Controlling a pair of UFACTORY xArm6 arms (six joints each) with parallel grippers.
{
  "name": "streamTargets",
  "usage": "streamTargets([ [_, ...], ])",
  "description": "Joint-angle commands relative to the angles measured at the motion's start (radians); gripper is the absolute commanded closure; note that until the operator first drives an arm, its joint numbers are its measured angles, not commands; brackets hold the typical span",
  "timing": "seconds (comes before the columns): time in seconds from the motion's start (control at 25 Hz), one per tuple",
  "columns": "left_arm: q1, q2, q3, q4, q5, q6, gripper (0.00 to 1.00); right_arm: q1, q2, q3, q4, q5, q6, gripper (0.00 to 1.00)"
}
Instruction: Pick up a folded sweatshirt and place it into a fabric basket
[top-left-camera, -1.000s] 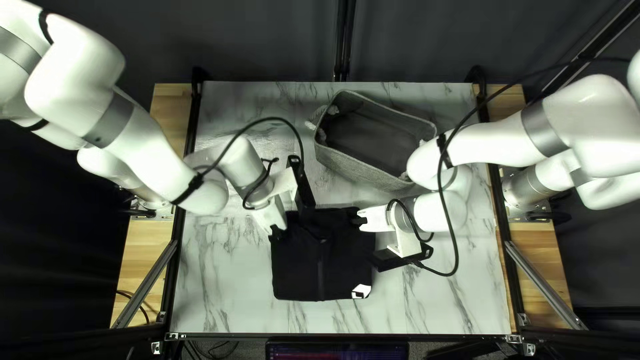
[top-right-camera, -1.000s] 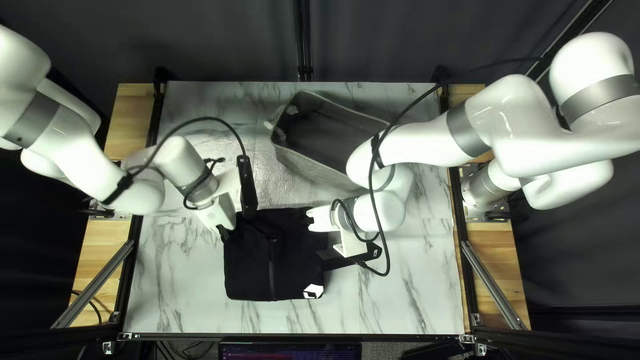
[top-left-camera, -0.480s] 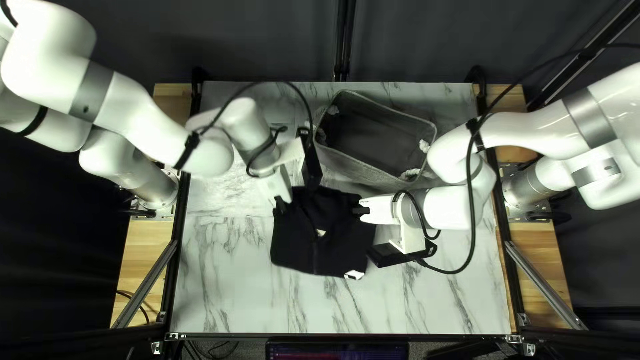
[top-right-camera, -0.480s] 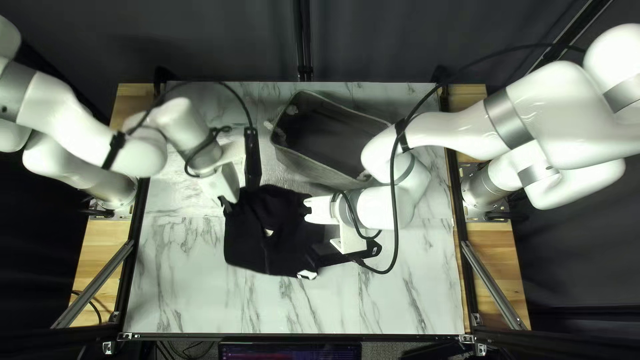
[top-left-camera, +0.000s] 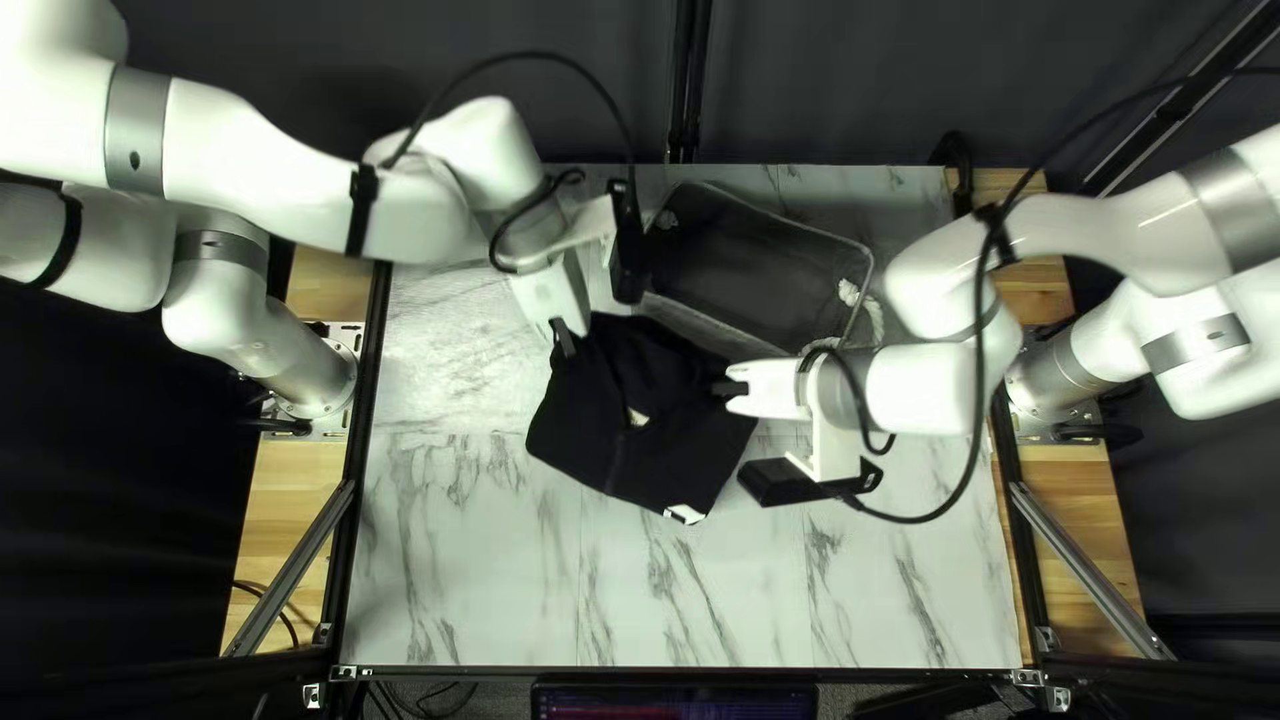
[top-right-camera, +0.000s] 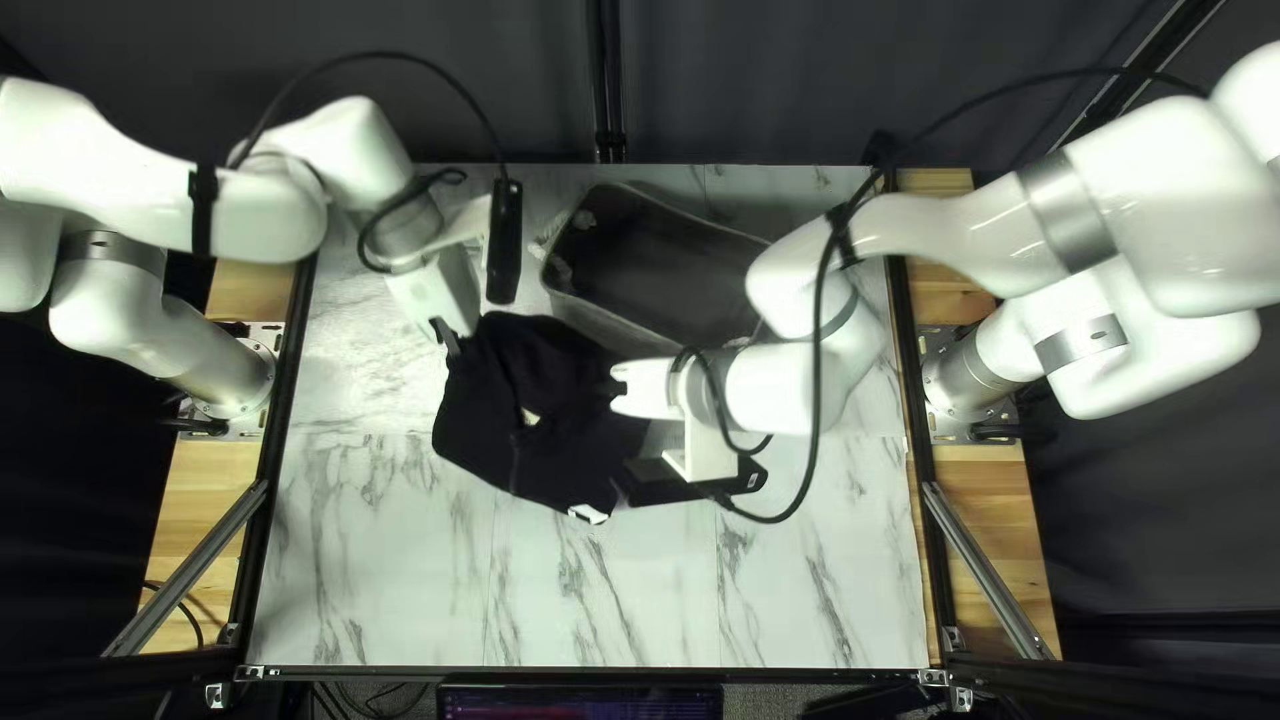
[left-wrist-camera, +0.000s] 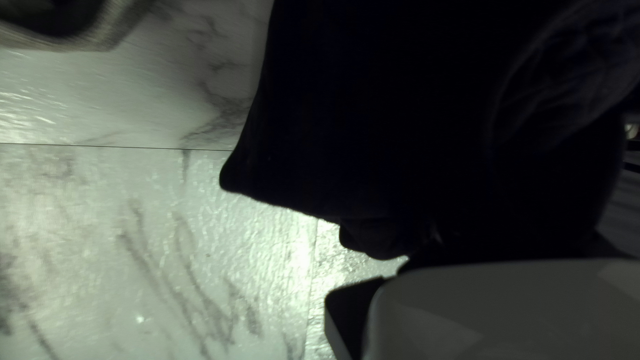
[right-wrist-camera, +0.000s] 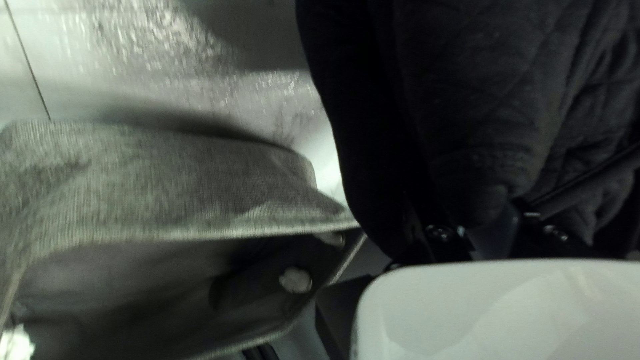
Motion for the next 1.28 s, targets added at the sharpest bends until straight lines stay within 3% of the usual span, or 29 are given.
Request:
streamTargets([
  [0.04, 0.073, 0.051, -0.092, 0.016, 0.074, 0.05, 1.0, -0.018, -0.083, 0.042, 0.017, 0.021, -0.019, 1.0],
  [0.36, 0.173, 0.221, -0.339, 0.064, 0.191, 0.102, 1.0, -0.087, -0.263, 0.111, 0.102, 0.057, -0.125, 1.0],
  [1.04, 0.297, 0.607, -0.914, 0.115, 0.432, 0.147, 1.0, -0.347, -0.658, 0.322, 0.342, 0.051, -0.469, 1.0],
  [1.28, 0.309, 0.685, -0.987, 0.114, 0.444, 0.164, 1.0, -0.424, -0.743, 0.387, 0.432, 0.032, -0.57, 1.0],
])
